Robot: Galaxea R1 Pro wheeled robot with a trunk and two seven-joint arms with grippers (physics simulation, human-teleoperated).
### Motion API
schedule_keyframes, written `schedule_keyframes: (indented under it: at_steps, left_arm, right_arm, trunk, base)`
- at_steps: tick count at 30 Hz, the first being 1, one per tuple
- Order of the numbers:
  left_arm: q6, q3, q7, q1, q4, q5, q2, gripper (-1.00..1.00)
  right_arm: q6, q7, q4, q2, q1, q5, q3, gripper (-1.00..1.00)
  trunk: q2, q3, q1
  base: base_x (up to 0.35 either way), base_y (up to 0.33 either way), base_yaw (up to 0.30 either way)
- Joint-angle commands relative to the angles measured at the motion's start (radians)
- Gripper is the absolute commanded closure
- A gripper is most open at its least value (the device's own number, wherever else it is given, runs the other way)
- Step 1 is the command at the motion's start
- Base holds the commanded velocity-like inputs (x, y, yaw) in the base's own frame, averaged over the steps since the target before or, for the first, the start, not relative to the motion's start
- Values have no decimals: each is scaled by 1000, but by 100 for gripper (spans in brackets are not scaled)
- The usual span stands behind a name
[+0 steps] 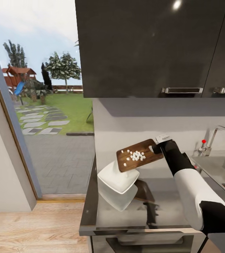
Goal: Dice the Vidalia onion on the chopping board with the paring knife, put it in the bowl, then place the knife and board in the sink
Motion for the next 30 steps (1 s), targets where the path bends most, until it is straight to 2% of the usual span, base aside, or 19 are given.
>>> schedule_keyframes:
  at_steps: [1, 7, 18, 24, 30]
  left_arm:
    - [-8, -3, 1, -2, 5, 6, 0, -100]
    - [-8, -3, 1, -2, 4, 6, 0, -100]
    - [-8, -3, 1, -2, 5, 6, 0, -100]
    - [-9, -3, 1, -2, 5, 6, 0, -100]
    - [-9, -4, 1, -2, 4, 6, 0, -100]
  right_arm:
    - [2, 9, -2, 0, -1, 13, 8, 100]
    - [2, 8, -1, 2, -1, 13, 28, 100]
    - [3, 7, -1, 2, -1, 14, 30, 100]
    - [3, 7, -1, 2, -1, 65, 67, 100]
    - [3, 7, -1, 3, -1, 78, 76, 100]
  trunk:
    - [-1, -1, 0]
    - [-1, -1, 0]
    - [-1, -1, 0]
    - [-1, -1, 0]
    - [-1, -1, 0]
  base:
    - [0, 0, 0]
    - [0, 0, 0]
    - [0, 0, 0]
    - [0, 0, 0]
    - [0, 0, 0]
